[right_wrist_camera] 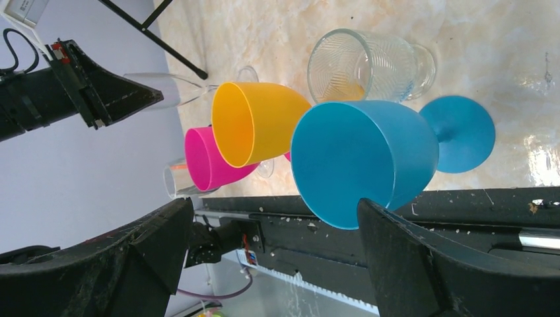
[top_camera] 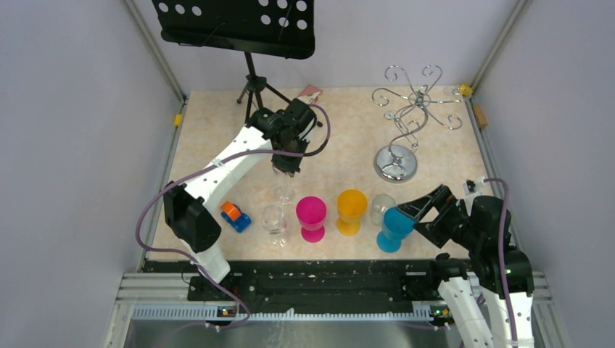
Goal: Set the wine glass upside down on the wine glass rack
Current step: Pick up the wine glass at the center of the board.
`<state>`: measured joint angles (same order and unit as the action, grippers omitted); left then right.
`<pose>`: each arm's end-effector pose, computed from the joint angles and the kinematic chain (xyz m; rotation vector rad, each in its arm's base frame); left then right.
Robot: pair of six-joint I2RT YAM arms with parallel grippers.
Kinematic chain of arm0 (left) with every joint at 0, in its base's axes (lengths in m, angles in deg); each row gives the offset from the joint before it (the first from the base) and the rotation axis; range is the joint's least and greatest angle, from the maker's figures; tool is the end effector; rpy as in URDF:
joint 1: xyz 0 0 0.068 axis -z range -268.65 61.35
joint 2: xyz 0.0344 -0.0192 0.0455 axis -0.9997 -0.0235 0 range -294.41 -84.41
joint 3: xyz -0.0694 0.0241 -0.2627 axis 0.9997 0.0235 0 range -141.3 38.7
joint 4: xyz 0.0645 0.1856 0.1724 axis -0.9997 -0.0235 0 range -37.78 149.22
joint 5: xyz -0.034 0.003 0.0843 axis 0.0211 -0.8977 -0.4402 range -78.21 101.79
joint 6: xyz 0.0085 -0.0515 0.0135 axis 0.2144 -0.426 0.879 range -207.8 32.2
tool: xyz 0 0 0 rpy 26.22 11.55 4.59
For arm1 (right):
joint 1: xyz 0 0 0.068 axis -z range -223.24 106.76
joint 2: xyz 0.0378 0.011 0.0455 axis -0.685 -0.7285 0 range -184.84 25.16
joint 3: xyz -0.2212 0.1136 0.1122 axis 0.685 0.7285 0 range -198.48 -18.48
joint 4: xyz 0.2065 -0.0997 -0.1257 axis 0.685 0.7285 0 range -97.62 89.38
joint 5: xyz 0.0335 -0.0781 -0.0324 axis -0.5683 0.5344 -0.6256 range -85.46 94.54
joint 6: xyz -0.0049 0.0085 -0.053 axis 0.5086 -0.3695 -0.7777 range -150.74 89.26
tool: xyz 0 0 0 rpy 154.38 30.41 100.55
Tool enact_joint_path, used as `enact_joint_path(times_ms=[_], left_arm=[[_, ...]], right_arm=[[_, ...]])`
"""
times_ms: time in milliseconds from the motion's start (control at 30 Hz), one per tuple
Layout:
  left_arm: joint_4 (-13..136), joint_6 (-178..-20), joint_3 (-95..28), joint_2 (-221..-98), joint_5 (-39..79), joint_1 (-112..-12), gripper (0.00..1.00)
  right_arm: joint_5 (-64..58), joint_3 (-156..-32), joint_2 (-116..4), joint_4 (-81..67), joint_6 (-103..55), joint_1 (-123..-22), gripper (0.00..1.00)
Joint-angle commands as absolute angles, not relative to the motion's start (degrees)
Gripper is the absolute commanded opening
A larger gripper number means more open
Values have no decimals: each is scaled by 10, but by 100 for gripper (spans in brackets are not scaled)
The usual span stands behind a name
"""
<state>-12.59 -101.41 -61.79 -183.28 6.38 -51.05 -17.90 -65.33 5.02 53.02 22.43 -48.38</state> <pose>0.2722 -0.2054 0.3382 0.5571 2.7321 -0.0916 0.0513 0.0183 0.3084 0.7069 2.1777 0.9851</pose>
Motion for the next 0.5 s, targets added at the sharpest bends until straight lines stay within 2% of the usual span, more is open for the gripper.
enact_joint_path(times_ms=[0, 267, 467], left_arm=[[-147, -1016, -636, -1813, 47, -512, 0], [-156, -1021, -696, -1758, 31, -512, 0], [-62, -1039, -660, -1633, 48, -512, 0]], right_arm=[[-192, -659, 41, 497, 234, -489, 96], [-191, -684, 22, 496, 227, -489, 96], [-196, -692, 21, 491, 230, -489, 96]])
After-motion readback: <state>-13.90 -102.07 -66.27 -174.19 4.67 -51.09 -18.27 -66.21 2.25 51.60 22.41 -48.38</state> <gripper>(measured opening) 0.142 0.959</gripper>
